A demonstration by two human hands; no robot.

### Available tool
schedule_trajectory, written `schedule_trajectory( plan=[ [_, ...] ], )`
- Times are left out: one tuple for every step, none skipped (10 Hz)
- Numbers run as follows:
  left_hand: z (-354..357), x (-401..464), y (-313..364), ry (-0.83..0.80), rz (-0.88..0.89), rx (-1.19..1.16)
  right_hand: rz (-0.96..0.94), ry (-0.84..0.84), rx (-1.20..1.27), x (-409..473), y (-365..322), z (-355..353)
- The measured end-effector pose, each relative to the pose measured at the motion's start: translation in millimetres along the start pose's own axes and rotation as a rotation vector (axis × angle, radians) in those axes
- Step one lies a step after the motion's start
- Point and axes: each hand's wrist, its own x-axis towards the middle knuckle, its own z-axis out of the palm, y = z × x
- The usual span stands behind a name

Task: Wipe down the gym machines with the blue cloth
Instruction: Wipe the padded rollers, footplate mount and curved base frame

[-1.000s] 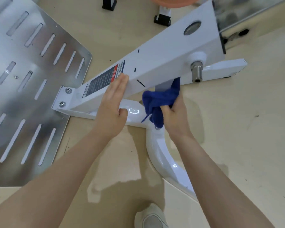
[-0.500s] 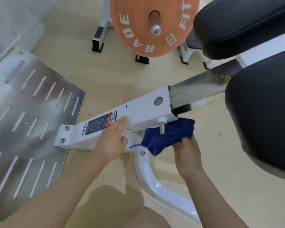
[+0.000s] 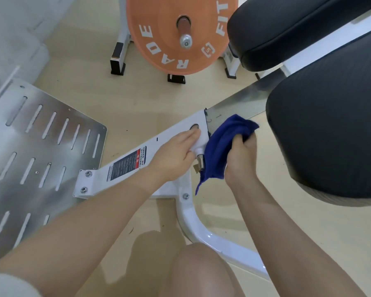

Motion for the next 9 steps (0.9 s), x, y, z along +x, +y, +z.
schedule_trajectory(
  plan=[
    [-3.0,0.0,-1.6,-0.009,-0.006,0.034,0.03,0.08,0.046,6.0,-13.8,-8.6],
    [-4.6,0.7,-0.7,-0.006,-0.011,0.005,0.099,0.07,0.044,2.6,-17.6,-4.6],
    [-3.4,2.1,-3.3,0.004,-0.02,0.004,0.136,-0.047,-0.085,4.1,2.6,-5.7],
    [-3.1,2.2,-7.4,-0.002,-0.032,-0.051,0.132,-0.174,-0.24,7.1,8.4,-9.7],
    [-6.4,1.1,-6.3,-0.054,-0.048,-0.103,-0.007,0.004,-0.377,-6.4,5.1,-17.0],
    [-9.7,0.0,-10.7,-0.119,-0.046,-0.108,-0.312,0.003,-0.57,-35.9,0.6,-15.2],
    [-12.6,-2.0,-19.2,-0.212,-0.111,-0.068,-0.587,-0.012,-0.816,-25.1,3.6,1.3],
    [-9.9,-1.8,-24.2,-0.239,-0.123,0.082,-0.541,-0.095,-1.204,7.3,2.9,25.8],
    [-6.0,-0.9,-35.4,-0.137,-0.158,0.152,-0.661,-0.21,-1.338,13.1,10.5,32.2]
  ],
)
